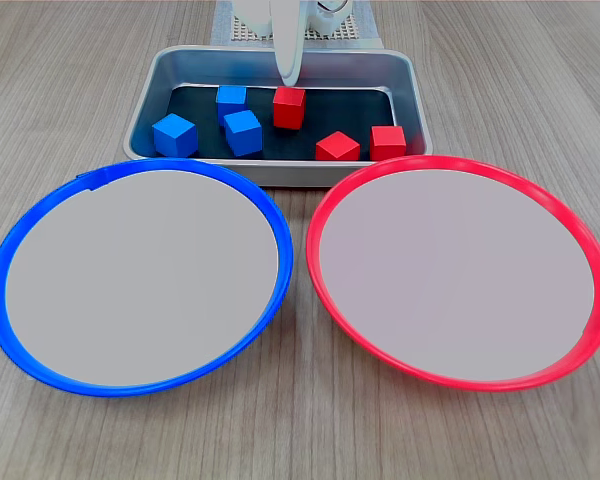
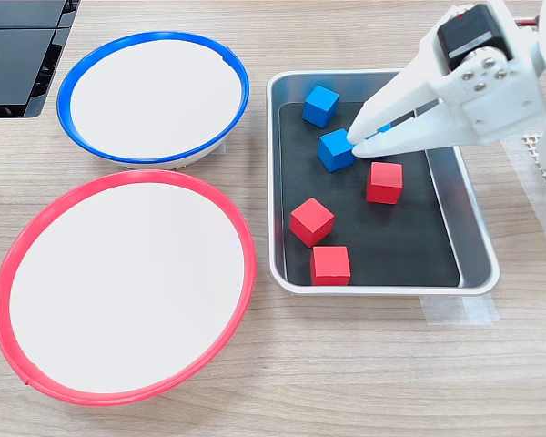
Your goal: Move six blocks from tray to matching dishes
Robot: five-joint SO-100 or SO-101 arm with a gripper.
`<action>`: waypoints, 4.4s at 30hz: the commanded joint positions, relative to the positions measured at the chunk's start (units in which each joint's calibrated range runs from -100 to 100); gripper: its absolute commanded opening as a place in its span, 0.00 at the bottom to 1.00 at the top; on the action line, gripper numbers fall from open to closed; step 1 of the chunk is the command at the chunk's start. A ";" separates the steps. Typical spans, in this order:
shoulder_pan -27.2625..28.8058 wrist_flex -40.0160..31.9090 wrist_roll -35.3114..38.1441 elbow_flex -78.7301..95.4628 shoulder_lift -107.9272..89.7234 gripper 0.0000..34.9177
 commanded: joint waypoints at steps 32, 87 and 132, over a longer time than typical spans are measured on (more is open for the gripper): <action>-0.32 0.11 0.24 0.00 -0.26 0.02; -20.27 18.60 8.06 -108.69 108.40 0.01; -8.79 20.83 29.79 -78.65 103.37 0.57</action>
